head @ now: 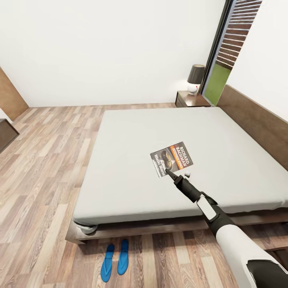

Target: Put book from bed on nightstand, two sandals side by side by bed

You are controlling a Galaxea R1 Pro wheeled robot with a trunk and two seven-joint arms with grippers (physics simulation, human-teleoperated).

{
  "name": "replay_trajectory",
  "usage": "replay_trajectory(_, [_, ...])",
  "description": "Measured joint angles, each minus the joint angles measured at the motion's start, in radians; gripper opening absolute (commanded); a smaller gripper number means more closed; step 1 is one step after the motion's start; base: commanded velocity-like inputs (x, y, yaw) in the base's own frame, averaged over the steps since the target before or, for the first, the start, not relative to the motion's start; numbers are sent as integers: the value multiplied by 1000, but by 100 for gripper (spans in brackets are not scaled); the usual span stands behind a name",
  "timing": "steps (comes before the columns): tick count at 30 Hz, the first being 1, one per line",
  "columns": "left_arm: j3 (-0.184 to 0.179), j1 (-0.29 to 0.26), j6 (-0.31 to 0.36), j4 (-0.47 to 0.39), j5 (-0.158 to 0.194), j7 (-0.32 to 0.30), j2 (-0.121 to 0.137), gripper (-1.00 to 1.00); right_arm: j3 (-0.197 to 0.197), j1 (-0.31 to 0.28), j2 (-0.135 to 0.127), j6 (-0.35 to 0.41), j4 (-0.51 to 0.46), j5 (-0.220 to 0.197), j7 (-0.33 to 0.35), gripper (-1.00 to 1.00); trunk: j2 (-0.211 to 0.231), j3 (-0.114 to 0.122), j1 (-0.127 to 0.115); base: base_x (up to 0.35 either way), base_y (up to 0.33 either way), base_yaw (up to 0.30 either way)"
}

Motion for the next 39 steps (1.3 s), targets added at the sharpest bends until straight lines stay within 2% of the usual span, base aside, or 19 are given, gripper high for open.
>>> replay_trajectory(12, [-1, 0, 0, 0, 0, 0, 0, 100, 0, 1, 1, 0, 0, 0, 1, -100, 0, 6, 0, 0, 0, 182])
replay_trajectory(39, [-3, 0, 3, 0, 0, 0, 0, 100, 2, 1, 3, 0, 0, 2, 1, -100, 0, 10, 0, 0, 0, 13])
